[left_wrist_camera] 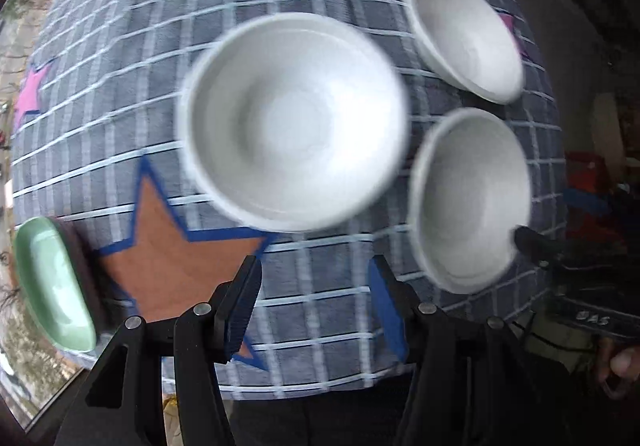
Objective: Organize plates and bowls
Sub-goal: 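Close the right tool on a white bowl rim while the left tool moves beside it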
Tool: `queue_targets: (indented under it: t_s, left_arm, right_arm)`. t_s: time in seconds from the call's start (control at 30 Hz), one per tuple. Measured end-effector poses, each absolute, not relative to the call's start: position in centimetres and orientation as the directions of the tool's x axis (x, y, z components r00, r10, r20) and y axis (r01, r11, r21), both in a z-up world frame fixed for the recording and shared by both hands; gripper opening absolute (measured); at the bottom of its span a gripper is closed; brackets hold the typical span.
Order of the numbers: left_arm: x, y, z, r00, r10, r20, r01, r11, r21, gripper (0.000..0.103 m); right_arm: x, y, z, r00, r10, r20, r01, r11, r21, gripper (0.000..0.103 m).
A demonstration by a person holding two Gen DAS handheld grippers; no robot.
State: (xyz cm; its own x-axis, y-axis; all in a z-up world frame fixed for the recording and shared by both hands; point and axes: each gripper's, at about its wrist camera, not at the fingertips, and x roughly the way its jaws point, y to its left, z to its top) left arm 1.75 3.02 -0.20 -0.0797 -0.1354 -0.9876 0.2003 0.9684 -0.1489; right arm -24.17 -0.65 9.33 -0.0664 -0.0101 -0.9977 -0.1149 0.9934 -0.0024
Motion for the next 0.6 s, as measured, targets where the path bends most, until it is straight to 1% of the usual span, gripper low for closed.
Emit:
queue_targets:
  t_s: [0.07, 0.1, 0.13, 0.4, 0.47, 0.5, 0.57, 0.6]
  left_arm:
    - [1.5, 1.7, -0.7, -0.089, -0.165, -0.982, 0.210, 0.961, -0.180, 0.060]
    - [1.4, 1.2, -1.0, -0.093, -0.173, -0.981, 0.212, 0.959, -0.189, 0.060]
    - [1.4, 0.7, -1.3, -0.097, -0.180, -0.979, 0.212, 0.957, -0.197, 0.060]
    - [1.3, -2.7, -4.3, -0.134, -0.198, -0.971, 0.173, 0.960, -0.220, 0.059]
    - [1.3, -3.1, -4.6, -0.134, -0.203, -0.970, 0.165, 0.961, -0.223, 0.057]
    - [1.3, -3.3, -4.6, -0.133, -0.214, -0.968, 0.156, 0.960, -0.234, 0.057]
    - [1.6, -3.7, -4.9, -0.144, -0.234, -0.961, 0.151, 0.955, -0.255, 0.054]
    - [1.5, -3.9, -4.8, -0.145, -0.236, -0.961, 0.160, 0.953, -0.258, 0.048]
  right_arm:
    - [-24.1, -0.3, 8.8, -0.068, -0.004, -0.998, -0.146, 0.989, 0.006, 0.086]
    - [-24.0, -0.2, 8.5, -0.075, 0.003, -0.997, -0.160, 0.987, 0.015, 0.079]
    - [-24.0, -0.2, 7.9, -0.092, 0.010, -0.996, -0.173, 0.985, 0.025, 0.077]
    - [-23.4, -1.1, 5.8, -0.131, 0.023, -0.991, -0.191, 0.980, 0.048, 0.076]
    - [-23.2, -0.8, 5.2, -0.137, 0.025, -0.990, -0.194, 0.980, 0.051, 0.076]
    - [-23.1, -0.5, 5.0, -0.137, 0.024, -0.990, -0.201, 0.978, 0.052, 0.071]
    - [-22.6, -0.2, 4.5, -0.153, 0.070, -0.986, -0.212, 0.972, 0.102, 0.046]
    - [-22.4, 0.4, 4.0, -0.167, 0.086, -0.982, -0.210, 0.970, 0.121, 0.029]
